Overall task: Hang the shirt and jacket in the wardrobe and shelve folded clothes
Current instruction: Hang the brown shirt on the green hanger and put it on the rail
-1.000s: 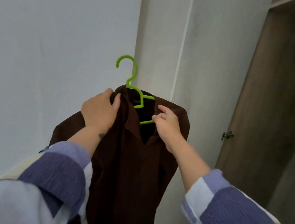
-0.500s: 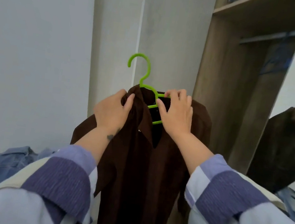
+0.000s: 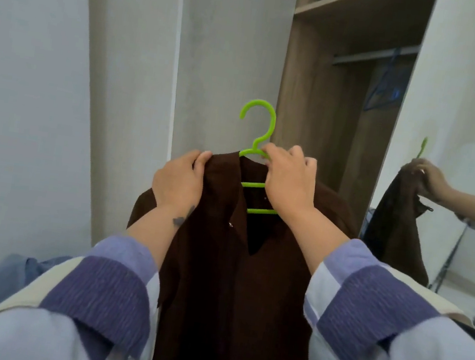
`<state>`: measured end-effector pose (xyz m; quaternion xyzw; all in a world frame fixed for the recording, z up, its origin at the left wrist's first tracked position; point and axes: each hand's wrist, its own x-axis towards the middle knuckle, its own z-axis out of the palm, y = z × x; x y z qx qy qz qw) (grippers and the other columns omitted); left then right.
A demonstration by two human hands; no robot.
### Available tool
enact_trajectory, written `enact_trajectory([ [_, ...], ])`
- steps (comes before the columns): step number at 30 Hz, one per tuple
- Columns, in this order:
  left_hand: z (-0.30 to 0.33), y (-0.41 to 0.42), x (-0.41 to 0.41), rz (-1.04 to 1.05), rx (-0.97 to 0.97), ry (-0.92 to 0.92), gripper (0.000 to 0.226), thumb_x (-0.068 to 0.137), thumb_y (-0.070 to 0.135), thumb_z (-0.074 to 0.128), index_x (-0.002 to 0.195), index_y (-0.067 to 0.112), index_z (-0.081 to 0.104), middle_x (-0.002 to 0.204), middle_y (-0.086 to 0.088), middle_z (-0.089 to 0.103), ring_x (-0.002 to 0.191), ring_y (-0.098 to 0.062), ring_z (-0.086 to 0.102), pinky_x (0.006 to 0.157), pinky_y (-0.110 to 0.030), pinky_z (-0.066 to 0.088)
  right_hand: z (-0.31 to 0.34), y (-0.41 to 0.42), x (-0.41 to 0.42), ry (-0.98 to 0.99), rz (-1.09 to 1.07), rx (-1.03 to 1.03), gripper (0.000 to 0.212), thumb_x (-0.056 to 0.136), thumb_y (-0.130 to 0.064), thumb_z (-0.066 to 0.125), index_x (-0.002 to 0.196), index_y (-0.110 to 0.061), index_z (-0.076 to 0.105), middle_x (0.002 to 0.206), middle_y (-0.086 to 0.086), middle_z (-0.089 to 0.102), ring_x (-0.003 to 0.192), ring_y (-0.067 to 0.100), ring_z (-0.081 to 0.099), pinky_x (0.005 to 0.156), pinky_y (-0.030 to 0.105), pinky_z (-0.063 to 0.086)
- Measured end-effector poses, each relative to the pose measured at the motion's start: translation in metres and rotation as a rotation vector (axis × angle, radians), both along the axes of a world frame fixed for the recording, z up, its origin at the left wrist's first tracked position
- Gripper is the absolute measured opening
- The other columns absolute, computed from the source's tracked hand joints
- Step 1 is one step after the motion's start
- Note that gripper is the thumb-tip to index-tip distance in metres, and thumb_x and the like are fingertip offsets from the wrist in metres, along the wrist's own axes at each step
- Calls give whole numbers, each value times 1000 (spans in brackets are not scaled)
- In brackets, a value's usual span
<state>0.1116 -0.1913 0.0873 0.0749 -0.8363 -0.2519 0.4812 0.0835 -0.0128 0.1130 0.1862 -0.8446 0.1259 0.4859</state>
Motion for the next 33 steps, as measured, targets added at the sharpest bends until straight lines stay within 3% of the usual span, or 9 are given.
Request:
enact_trajectory([
  [5,-5,-18,-18,55,40,-129,44,100,46,29,110,24,65,104,-13,68,98,-37,60,78,-39,44,-1,37,-2,-49,-9,-23,44,87,-2,43,122,-27,55,105,-3,67,94,29,55,73,36,29],
  [8,-7,-10,-22,88,-55,-210,44,101,43,25,109,22,63,105,-14,68,101,-36,60,83,-39,39,1,54,0,-134,19,-84,45,92,-6,41,132,-25,50,114,1,63,101,32,56,71,36,37],
  [11,-10,16,-22,21,-173,-163,40,102,35,22,105,20,60,101,-11,68,101,-32,61,88,-39,34,1,67,1,-181,1,-150,45,93,-8,40,132,-27,50,110,0,63,97,32,58,68,35,36],
  [14,-20,45,-27,-133,-303,-106,35,102,32,26,90,16,55,92,-11,65,93,-35,59,77,-39,34,-2,80,-2,-214,-17,-183,44,94,-10,39,131,-30,52,108,-5,64,97,28,59,71,35,39],
  [16,-21,66,-33,-126,-295,-85,35,102,31,27,86,13,52,89,-12,62,89,-37,56,70,-38,28,-3,89,-5,-203,-28,-200,41,96,-13,39,131,-30,53,109,-5,66,98,27,60,75,36,42],
  [20,-17,115,-41,-109,-352,-18,34,101,33,29,85,14,53,86,-6,60,85,-31,53,71,-36,27,-2,109,-11,-199,-29,-180,41,96,-13,42,131,-31,55,109,-5,67,98,26,61,79,38,46],
  [25,-16,135,-56,-98,-305,61,35,99,35,30,81,13,52,80,-7,59,78,-32,54,68,-35,28,1,138,-12,-176,77,-63,36,101,-26,37,134,-32,49,107,0,69,95,26,63,79,43,52],
  [28,-12,128,-64,-74,-209,24,31,101,30,36,87,9,55,89,-11,60,88,-34,53,75,-40,32,-5,168,-19,-263,-41,26,31,102,-38,27,124,-28,47,102,5,68,93,32,63,75,43,49],
  [33,2,128,-78,-108,-199,34,32,102,30,33,92,10,55,95,-10,59,95,-31,50,81,-40,30,-10,191,-25,-344,-25,-57,37,100,-43,31,111,-17,56,97,7,68,90,28,62,78,43,49],
])
